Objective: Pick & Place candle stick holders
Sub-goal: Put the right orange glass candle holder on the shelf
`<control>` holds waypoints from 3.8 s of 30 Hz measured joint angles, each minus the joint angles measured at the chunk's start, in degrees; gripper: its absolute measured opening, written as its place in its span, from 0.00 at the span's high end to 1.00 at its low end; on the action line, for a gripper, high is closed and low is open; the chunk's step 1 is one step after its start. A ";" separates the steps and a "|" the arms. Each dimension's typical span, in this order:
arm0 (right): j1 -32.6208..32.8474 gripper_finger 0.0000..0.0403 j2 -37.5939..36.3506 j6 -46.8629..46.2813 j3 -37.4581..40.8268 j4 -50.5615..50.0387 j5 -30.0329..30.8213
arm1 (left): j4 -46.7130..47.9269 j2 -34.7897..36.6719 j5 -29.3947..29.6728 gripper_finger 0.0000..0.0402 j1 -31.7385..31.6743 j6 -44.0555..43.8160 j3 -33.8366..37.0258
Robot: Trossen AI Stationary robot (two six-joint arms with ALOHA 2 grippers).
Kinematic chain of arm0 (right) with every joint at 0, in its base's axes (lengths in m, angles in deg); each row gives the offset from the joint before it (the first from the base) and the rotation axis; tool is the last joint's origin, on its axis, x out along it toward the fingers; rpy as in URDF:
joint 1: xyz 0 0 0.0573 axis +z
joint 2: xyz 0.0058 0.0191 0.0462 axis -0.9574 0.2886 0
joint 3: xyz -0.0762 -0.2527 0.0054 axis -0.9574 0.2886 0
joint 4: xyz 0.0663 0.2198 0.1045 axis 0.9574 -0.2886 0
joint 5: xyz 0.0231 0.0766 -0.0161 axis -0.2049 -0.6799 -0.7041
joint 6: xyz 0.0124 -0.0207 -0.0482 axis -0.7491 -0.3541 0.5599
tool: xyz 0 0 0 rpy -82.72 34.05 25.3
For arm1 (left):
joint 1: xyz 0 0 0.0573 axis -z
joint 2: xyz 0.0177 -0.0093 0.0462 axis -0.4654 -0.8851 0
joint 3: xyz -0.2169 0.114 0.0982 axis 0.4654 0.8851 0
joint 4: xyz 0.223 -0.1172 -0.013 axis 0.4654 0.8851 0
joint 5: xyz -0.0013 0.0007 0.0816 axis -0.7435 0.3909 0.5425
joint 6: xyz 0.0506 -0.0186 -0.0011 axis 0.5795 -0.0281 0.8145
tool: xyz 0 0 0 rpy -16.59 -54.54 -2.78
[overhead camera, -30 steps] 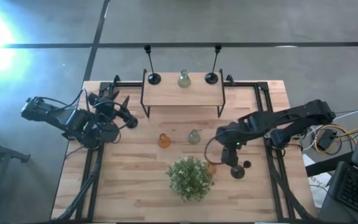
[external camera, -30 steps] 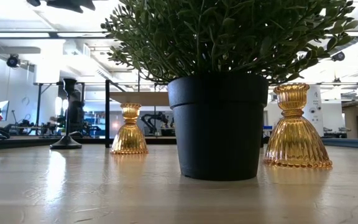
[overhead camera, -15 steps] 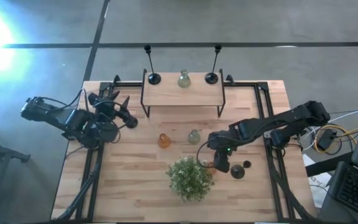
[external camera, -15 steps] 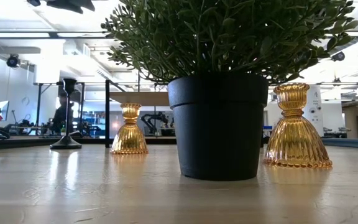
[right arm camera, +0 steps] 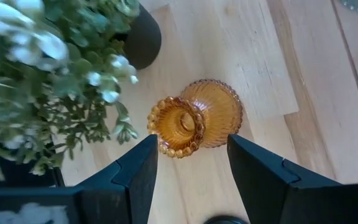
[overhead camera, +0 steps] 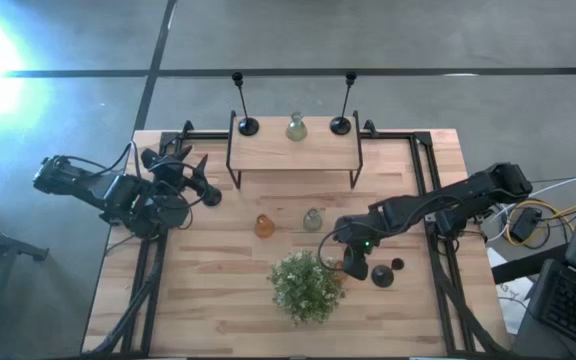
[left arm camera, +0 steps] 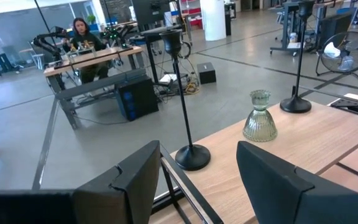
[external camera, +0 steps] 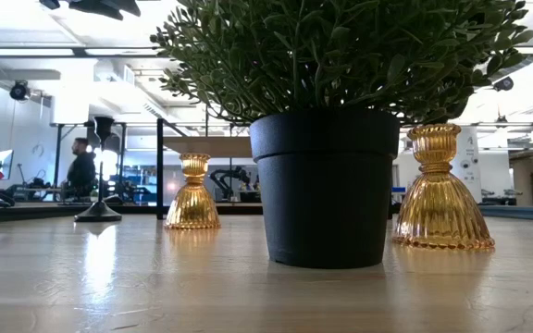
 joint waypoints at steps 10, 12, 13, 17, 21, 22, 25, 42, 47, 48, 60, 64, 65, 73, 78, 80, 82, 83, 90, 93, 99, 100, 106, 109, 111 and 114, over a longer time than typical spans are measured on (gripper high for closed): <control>-0.13 0.62 1.77 -0.37 2.27 4.71 -1.33 | -0.07 0.01 -0.02 0.46 0.00 -0.09 0.00; -0.21 0.65 1.76 -0.37 2.63 4.68 -1.30 | -0.16 0.02 -0.14 0.46 0.00 -0.10 0.00; -0.24 0.66 1.76 -0.37 2.73 4.95 -1.23 | -0.20 0.01 -0.16 0.46 0.00 -0.11 0.00; -0.24 0.72 1.77 -0.35 2.92 4.98 -1.09 | -0.26 0.02 -0.20 0.46 0.00 -0.18 0.00; -0.24 0.78 2.35 -0.33 3.05 6.20 -1.07 | -0.28 0.00 -0.24 0.46 0.00 -0.59 0.00; -0.24 0.80 2.51 -0.34 3.06 6.30 -1.06 | -0.28 0.01 -0.24 0.46 0.00 -0.69 0.00; -0.24 0.83 3.42 -0.09 3.07 6.57 -1.07 | -0.28 0.00 -0.35 0.46 0.00 -0.76 0.00; -1.11 0.96 2.02 1.21 1.28 -0.11 -0.71 | -0.26 -0.09 -0.51 0.46 0.00 -1.00 0.00; -4.31 0.96 1.11 6.12 -5.02 -10.32 -0.76 | -0.50 -0.13 -0.57 0.46 0.00 -1.07 0.00; -5.15 0.96 1.09 7.67 -6.84 -12.51 -0.77 | -0.51 -0.15 -0.57 0.46 0.00 -1.07 0.00; -24.44 0.96 0.90 27.60 -26.16 -28.81 -0.91 | -0.50 -0.15 -0.59 0.46 0.00 -1.07 0.04; -32.62 0.96 0.90 31.22 -28.41 -29.15 -2.04 | -0.50 -0.15 -0.58 0.46 0.00 -1.15 0.04; -34.32 0.96 0.90 32.22 -28.89 -29.19 -2.38 | -0.50 -0.15 -0.56 0.46 0.00 -1.21 0.04; -43.05 0.96 4.87 40.41 -34.75 -33.01 -2.98 | -0.50 -0.16 -0.31 0.46 -0.14 -1.53 0.08; -45.45 0.96 8.49 44.80 -40.07 -38.01 -2.99 | -0.50 -0.17 -0.13 0.46 -0.24 -1.53 0.09; -45.94 0.96 10.00 46.22 -42.44 -38.41 -2.96 | -0.50 -0.17 -0.13 0.46 -0.33 -1.53 0.09; -46.52 0.96 11.64 47.48 -44.86 -38.64 -2.97 | -0.50 -0.16 -0.13 0.46 -0.37 -1.53 0.09; -46.73 0.96 12.48 48.08 -46.18 -39.21 -2.97 | -0.50 -0.17 -0.13 0.46 -0.39 -1.53 0.09; -48.97 0.96 18.47 52.12 -54.40 -45.58 -2.30 | -0.48 -0.17 -0.15 0.46 -0.44 -1.51 0.09; -49.91 0.96 20.03 53.52 -56.44 -47.57 -1.50 | -0.48 -0.17 -0.15 0.46 -0.44 -1.51 0.09; -51.57 0.96 20.53 54.70 -56.61 -48.33 -0.94 | -0.48 -0.17 -0.15 0.46 -0.44 -1.51 0.09; -51.83 0.96 20.53 54.84 -56.55 -48.49 -0.92 | -0.46 -0.17 -0.15 0.46 -0.44 -1.51 0.09; -52.80 0.96 20.53 55.26 -56.49 -48.48 -0.98 | -0.48 -0.17 -0.15 0.46 -0.44 -1.51 0.09; -52.83 0.96 20.53 55.43 -56.43 -49.01 -1.09 | -0.46 -0.17 -0.17 0.46 -0.44 -1.51 0.09; -52.81 0.96 20.53 55.54 -56.43 -49.93 -1.66 | -0.47 -0.17 -0.17 0.46 -0.44 -1.51 0.09; -52.78 0.96 20.53 55.77 -56.40 -50.92 -1.70 | -0.48 -0.17 -0.17 0.46 -0.44 -1.51 0.09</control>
